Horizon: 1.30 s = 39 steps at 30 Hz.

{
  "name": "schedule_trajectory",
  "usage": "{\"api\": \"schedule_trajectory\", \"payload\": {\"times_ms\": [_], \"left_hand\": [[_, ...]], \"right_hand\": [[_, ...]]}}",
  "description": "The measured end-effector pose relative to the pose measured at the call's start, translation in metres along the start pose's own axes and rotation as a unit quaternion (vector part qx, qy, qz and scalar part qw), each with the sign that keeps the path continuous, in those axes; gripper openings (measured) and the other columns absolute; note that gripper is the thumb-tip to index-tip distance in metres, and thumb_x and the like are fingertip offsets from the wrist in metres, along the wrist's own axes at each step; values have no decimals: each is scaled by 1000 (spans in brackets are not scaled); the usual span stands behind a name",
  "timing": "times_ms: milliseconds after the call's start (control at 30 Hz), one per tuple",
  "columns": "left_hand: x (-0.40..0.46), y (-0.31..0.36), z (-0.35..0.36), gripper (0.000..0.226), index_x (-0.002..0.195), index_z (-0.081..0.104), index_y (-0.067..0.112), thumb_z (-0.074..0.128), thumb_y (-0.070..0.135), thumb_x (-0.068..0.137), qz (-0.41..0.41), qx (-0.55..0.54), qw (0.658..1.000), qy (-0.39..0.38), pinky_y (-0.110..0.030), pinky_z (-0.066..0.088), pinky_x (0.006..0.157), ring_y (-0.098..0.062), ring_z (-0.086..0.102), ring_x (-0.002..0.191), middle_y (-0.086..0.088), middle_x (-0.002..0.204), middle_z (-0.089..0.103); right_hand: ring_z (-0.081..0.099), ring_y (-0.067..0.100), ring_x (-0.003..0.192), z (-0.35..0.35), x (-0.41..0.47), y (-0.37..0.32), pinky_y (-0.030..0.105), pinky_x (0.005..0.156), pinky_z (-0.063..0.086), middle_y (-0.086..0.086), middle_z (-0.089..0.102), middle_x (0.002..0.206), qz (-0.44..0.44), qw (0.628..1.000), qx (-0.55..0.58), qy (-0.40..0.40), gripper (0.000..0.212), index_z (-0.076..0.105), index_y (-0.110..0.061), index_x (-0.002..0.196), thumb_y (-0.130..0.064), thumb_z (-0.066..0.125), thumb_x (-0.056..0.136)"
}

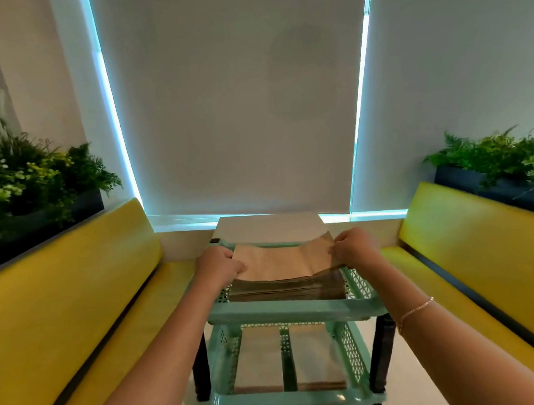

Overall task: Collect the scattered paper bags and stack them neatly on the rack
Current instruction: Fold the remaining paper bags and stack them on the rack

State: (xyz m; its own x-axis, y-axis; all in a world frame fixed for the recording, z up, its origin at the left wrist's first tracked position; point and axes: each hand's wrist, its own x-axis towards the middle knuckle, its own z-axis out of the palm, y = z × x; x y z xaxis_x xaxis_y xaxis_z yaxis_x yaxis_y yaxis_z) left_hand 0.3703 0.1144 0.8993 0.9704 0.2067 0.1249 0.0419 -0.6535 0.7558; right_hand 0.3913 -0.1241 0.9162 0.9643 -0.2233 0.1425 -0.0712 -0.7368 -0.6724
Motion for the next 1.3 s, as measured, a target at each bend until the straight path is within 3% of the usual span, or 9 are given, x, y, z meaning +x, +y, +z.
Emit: {"api": "schedule_trajectory", "payload": {"times_ms": [200,367,467,633,900,1000,1100,1200,1300], "left_hand": [[9,-8,11,21,72,55,8,67,22,83,-22,94,995,-12,-23,30,47,-13,44,57,-4,67,51],[11,-7,18,27,64,49,7,64,20,83,-25,154,988,-22,-28,36,47,-25,57,71,-23,103,63],[11,-7,21,24,72,56,5,62,25,85,-27,175,984,-37,-24,27,43,-17,46,59,-21,103,65],[13,-8,22,26,77,59,7,61,31,85,-43,187,980,-49,-24,30,45,-15,48,59,-5,67,51],[14,-8,27,40,106,62,3,62,38,86,-59,235,968,-64,-32,47,75,-27,60,95,-13,104,63],[7,-3,27,35,107,61,6,60,36,88,-44,252,967,-15,-38,51,83,-27,59,95,-11,105,63],[-9,9,19,28,112,59,10,54,28,92,27,204,977,53,-31,44,73,-22,55,91,-8,106,63],[-39,25,7,33,121,56,14,57,29,92,80,96,988,85,-27,41,78,-20,57,104,-3,116,62],[-90,25,2,23,109,62,20,62,31,89,101,-38,992,67,-18,43,74,-7,58,87,8,99,65]], "right_hand": [[59,25,88,17,2,5,20,58,37,15,65,106,19,998,-61,14,24,67,0,104,-12,58,85],[43,12,63,22,0,6,14,43,21,8,56,84,9,996,-90,14,23,63,0,104,-12,54,87],[36,7,55,23,-2,4,16,43,23,0,43,68,10,994,-105,23,15,62,-1,95,-10,52,90],[44,15,65,23,-9,-1,26,64,39,1,39,66,21,993,-110,27,9,49,-9,83,-9,50,91],[52,19,75,26,-14,2,30,73,48,0,45,67,28,991,-128,10,8,60,-6,92,-12,56,89],[55,25,85,18,-18,-1,30,69,43,6,56,86,15,989,-141,33,16,59,-5,103,-14,53,91],[57,28,96,2,-24,-7,29,70,38,11,61,106,-11,988,-147,50,25,61,-6,105,-27,52,94],[58,29,92,-21,-49,-12,27,68,34,12,63,92,-63,983,-157,69,33,64,-7,86,-35,48,95],[57,18,73,-33,-102,0,25,65,41,4,66,78,-88,992,-72,58,30,73,-11,91,-33,53,93]]}}
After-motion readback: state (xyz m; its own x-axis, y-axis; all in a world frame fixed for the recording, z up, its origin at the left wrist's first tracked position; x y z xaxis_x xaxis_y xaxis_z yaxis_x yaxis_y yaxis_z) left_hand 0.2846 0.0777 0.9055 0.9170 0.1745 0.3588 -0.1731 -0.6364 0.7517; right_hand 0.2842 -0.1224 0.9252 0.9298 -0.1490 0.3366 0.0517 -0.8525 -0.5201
